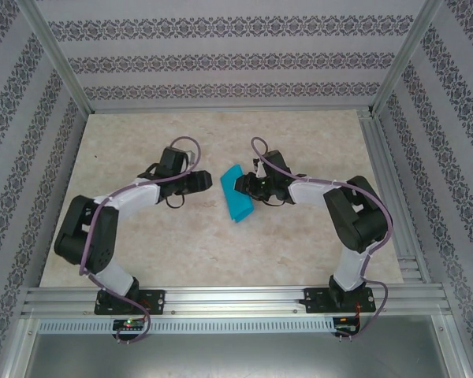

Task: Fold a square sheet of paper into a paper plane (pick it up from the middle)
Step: Fold the square sheet of paper in half at the center of the table, then hold the square sheet of paper at the center of the table.

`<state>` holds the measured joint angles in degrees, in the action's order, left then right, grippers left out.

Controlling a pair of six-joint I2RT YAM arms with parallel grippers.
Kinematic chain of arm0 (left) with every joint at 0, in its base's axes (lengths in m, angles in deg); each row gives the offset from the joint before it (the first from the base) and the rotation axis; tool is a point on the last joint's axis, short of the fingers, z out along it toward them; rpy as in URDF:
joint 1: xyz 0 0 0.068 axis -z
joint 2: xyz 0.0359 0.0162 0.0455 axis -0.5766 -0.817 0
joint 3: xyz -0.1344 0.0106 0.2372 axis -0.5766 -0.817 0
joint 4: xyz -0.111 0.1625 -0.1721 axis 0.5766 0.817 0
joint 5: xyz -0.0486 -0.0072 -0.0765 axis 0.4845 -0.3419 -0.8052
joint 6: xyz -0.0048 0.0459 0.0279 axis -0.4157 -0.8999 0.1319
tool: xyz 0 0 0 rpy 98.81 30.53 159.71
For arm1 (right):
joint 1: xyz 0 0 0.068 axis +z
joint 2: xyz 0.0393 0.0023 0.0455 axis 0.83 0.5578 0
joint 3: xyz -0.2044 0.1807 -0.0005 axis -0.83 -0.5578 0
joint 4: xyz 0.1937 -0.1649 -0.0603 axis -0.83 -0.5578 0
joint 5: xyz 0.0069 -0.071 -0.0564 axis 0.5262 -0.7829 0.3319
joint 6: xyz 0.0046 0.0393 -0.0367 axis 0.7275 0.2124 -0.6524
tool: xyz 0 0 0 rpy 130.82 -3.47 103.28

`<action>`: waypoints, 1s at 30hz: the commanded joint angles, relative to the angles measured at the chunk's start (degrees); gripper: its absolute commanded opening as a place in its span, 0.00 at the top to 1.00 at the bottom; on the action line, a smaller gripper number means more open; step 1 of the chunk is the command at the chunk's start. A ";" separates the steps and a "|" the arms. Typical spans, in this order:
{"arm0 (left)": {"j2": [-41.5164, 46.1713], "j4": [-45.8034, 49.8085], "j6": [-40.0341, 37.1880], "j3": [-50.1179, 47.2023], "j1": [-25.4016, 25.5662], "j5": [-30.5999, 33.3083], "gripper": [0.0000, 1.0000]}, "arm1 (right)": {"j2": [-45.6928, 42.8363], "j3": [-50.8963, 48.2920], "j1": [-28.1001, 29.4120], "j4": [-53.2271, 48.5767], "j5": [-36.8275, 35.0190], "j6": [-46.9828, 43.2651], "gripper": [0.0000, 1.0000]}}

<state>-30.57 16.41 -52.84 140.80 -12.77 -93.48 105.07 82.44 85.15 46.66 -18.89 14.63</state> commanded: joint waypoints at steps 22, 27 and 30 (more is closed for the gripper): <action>-19.58 -1.60 3.16 14.65 7.02 -6.30 0.94 | 2.23 -2.54 -2.25 1.33 1.14 0.64 0.60; -21.57 2.28 1.90 16.26 7.32 -4.82 0.96 | 0.46 -2.10 -2.25 -1.85 0.97 -0.46 0.54; -22.60 3.67 1.37 17.13 7.48 -4.75 0.97 | -1.75 -1.82 -2.52 -5.58 0.02 -2.31 0.47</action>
<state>-51.69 16.70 -49.41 156.29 -6.15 -98.97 106.06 80.43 83.30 45.52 -18.10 14.30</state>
